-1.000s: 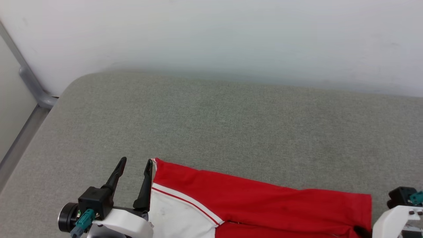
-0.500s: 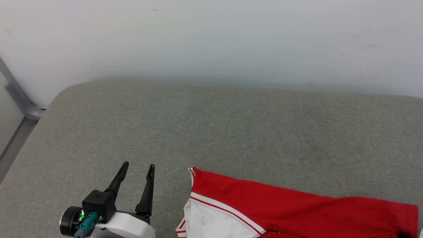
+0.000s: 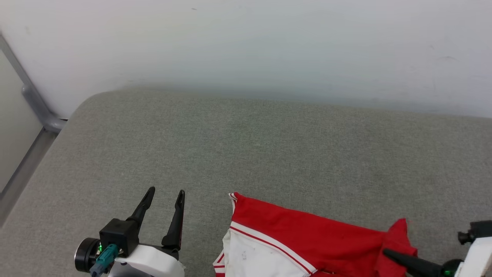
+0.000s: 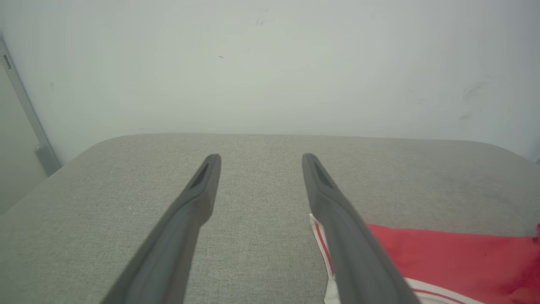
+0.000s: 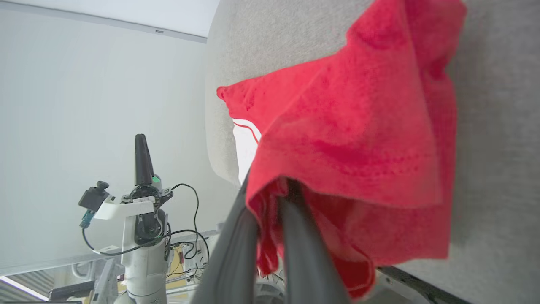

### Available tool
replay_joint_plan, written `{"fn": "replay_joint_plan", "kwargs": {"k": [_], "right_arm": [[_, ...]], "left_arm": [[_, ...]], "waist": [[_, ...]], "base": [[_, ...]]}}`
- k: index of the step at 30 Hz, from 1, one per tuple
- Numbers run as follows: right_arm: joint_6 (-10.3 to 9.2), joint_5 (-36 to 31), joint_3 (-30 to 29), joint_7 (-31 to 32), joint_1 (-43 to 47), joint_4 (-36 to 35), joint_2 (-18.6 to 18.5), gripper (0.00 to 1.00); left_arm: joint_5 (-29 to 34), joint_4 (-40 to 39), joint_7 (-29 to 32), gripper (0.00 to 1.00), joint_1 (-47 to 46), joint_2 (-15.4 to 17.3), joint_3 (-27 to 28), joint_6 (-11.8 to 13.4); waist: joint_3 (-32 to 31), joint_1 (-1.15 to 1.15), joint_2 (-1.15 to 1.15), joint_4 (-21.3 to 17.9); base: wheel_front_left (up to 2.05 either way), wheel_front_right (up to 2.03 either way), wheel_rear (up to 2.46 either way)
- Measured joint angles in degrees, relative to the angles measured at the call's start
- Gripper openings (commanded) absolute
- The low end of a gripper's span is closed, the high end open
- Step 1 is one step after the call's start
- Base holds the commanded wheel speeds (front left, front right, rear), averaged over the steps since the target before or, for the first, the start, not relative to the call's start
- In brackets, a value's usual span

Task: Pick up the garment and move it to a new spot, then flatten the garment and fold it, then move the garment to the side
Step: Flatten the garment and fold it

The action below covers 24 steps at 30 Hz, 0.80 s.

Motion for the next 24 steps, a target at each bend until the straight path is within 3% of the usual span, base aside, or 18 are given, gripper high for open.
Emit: {"fn": "replay_joint_plan", "kwargs": {"k": [4, 8, 15, 19, 24], "right_arm": [[-0.01, 7.4, 6.4, -2.4, -1.0, 3.9, 0.1, 0.0], [-0.01, 12.0, 14.6, -8.7, -3.1, 6.1, 0.2, 0.0], [-0.01, 15.8, 31.0, -18.2, -6.2, 8.8, 0.3, 0.0], [-0.01, 15.6, 37.2, -22.7, -8.3, 9.7, 0.3, 0.0], [-0.01, 10.8, 40.9, -27.4, -10.6, 12.0, 0.3, 0.0]], "left_arm": [[-0.2, 0.2, 0.1, 1.0, -0.3, -0.1, -0.1, 0.0], [-0.2, 0.2, 0.0, 1.0, -0.8, -0.1, -0.1, 0.0], [-0.6, 0.8, -0.5, 1.0, -2.9, -0.9, -0.4, -0.5], [-0.1, 1.3, -1.0, 1.0, -4.6, -1.3, -0.8, -0.8], [0.2, 1.9, -1.5, 1.0, -6.1, -2.4, -1.0, -1.1]], "waist": [[0.3, 0.0, 0.0, 1.0], [0.9, 0.0, 0.0, 1.8], [3.5, 0.0, 0.0, 3.9], [5.3, 0.0, 0.0, 5.2], [7.7, 0.0, 0.0, 6.6]], "base": [[0.0, 0.0, 0.0], [0.0, 0.0, 0.0], [0.0, 0.0, 0.0], [0.0, 0.0, 0.0], [0.0, 0.0, 0.0]]}}
